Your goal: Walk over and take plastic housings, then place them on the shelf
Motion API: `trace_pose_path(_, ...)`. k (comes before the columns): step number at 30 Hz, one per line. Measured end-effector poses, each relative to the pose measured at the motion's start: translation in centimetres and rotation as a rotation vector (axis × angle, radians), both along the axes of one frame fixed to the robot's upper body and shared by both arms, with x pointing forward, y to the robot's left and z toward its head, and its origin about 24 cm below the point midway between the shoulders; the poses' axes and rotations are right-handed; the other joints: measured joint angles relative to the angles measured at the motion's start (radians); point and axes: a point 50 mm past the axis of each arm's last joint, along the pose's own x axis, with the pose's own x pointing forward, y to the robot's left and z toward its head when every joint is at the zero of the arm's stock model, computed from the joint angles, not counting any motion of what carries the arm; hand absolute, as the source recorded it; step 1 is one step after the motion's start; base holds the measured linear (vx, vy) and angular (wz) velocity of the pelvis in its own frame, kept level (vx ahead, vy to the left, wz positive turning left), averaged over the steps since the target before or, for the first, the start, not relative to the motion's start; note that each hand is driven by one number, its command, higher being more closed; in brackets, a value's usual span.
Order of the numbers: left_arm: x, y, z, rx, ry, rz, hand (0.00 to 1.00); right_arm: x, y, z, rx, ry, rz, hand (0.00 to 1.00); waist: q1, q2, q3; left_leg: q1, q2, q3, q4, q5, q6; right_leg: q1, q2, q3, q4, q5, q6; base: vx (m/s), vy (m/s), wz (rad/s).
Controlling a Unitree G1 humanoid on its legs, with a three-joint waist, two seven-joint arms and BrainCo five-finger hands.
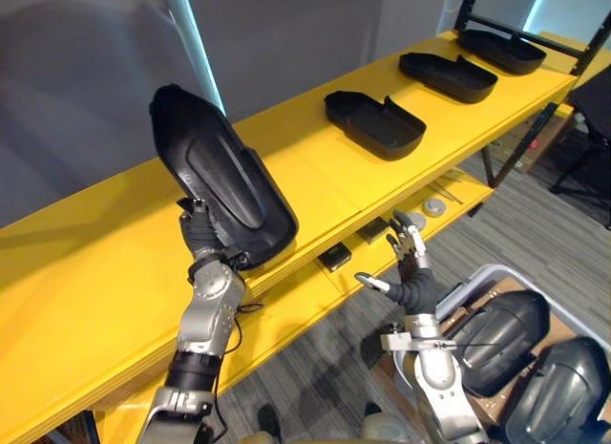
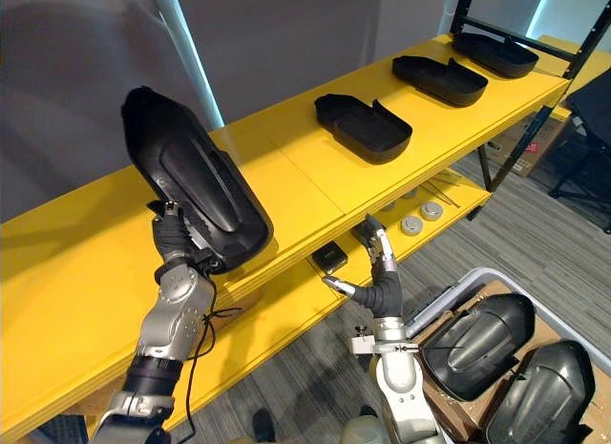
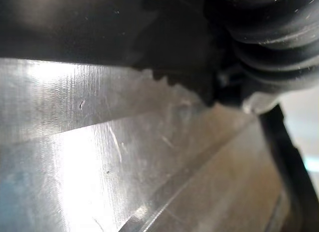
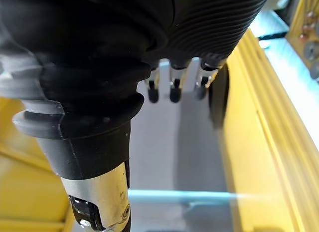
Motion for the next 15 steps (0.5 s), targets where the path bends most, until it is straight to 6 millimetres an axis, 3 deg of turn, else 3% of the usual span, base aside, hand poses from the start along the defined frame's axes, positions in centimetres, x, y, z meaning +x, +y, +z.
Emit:
trace_pose_path(4, 1.8, 1.1, -0.3, -0.006, 0.092, 0.035, 1.0, 0.0, 0.4, -0.1, -0.038, 0.014, 0.067, 0.0, -0.008, 0.0, 0.0, 0.001, 0.002, 0.022, -0.004, 0.0, 0.0, -0.014, 0.001, 0.023, -0.001, 0.004, 0.002, 0.01, 0.005, -0.15)
trace_pose_path(6, 2.3, 2.0, -1.5, 0.005, 0.182, 0.055, 1.0, -0.2, 0.7, -0.1, -0.033, 0.024, 0.124, 0.0, -0.032, 0.0, 0.0, 0.001, 0.0, 0.024, -0.004, 0.0, 0.0, -0.015, -0.001, 0.026, -0.002, 0.005, 0.002, 0.01, 0.008, -0.06)
trace_pose_path(9, 2.7, 2.7, -2.9, 0.016, 0.289, 0.068, 1.0, -0.4, 0.8, 0.2, -0.061, 0.014, 0.175, 0.0, -0.043, 0.001, 0.0, 0.001, 0.001, 0.034, -0.004, 0.0, 0.0, -0.024, 0.0, 0.039, 0.0, 0.005, 0.002, 0.01, 0.004, -0.09)
trace_pose_path(15, 3.6, 5.0, -2.6, 0.074, 0.381, 0.077, 1.0, -0.7, 1.2, 0.0, -0.086, 0.04, 0.272, 0.0, -0.061, 0.024, 0.019, 0.001, 0.0, 0.05, -0.002, 0.0, 0.0, -0.045, -0.002, 0.052, 0.024, 0.002, 0.002, -0.02, 0.004, -0.07)
